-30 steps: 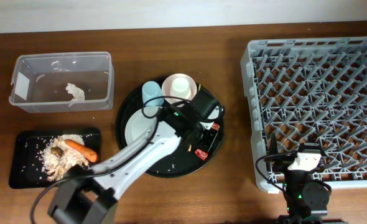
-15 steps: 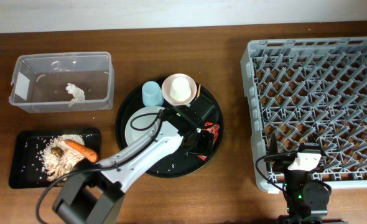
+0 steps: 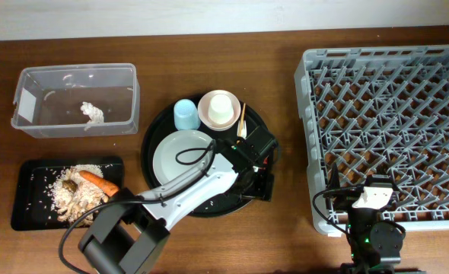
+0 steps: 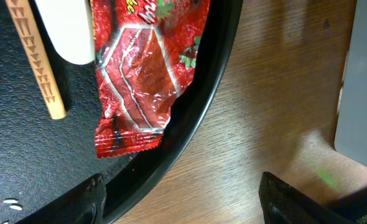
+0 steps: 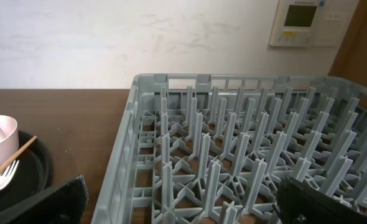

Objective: Sort waste into correct bins and load items into the dishwasher rack
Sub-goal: 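Reach the left gripper to the red snack wrapper and grasp it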

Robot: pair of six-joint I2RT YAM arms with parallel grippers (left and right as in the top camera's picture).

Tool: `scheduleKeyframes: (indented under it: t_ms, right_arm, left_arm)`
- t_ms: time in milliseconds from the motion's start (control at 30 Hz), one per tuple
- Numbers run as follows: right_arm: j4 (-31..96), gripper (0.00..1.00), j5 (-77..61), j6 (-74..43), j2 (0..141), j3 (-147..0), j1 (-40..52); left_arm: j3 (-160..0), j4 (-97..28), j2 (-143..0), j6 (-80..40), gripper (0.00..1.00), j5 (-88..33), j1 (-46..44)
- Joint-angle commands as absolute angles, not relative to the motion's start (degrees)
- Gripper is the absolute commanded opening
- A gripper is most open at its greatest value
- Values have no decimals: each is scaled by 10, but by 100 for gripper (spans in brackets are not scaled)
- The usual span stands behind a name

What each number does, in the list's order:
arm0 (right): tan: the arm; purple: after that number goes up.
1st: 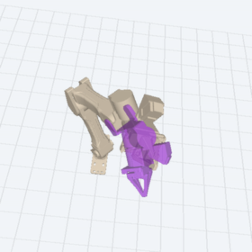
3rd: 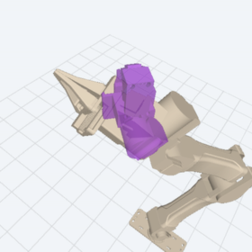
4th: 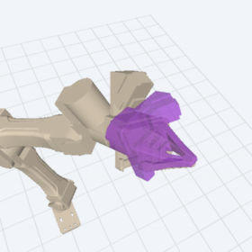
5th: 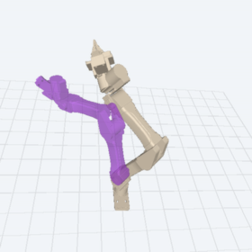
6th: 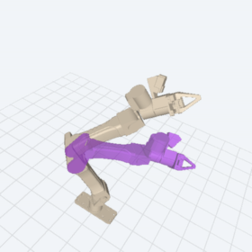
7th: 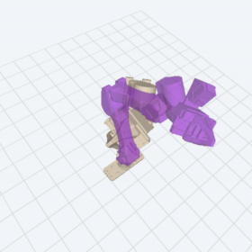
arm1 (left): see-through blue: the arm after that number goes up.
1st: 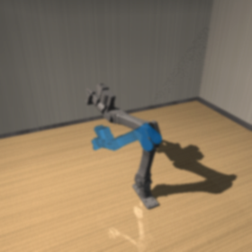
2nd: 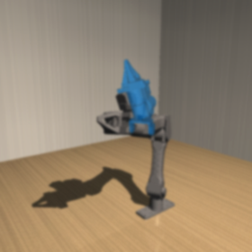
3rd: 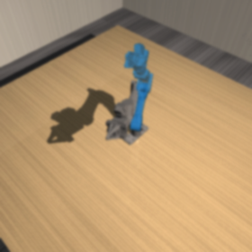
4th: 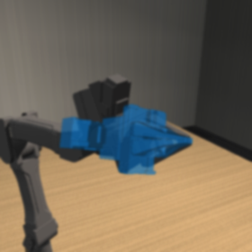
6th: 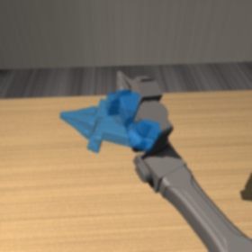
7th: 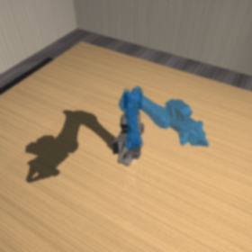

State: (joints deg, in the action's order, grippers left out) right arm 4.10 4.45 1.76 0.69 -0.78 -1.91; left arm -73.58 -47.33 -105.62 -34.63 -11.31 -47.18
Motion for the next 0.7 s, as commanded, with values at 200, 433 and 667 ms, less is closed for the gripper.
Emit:
scheduleKeyframes:
  t_ms: [200,433,667]
  right_arm:
    - [43,99,45,19,4,-3,-23]
    - [43,99,45,19,4,-3,-23]
    - [43,99,45,19,4,-3,-23]
  left_arm:
    - [-731,-443,-1078,-384,78,-77,-470]
    - [-731,-427,-1090,-384,78,-35,-469]
    - [-731,-424,-1091,-384,78,-5,-466]
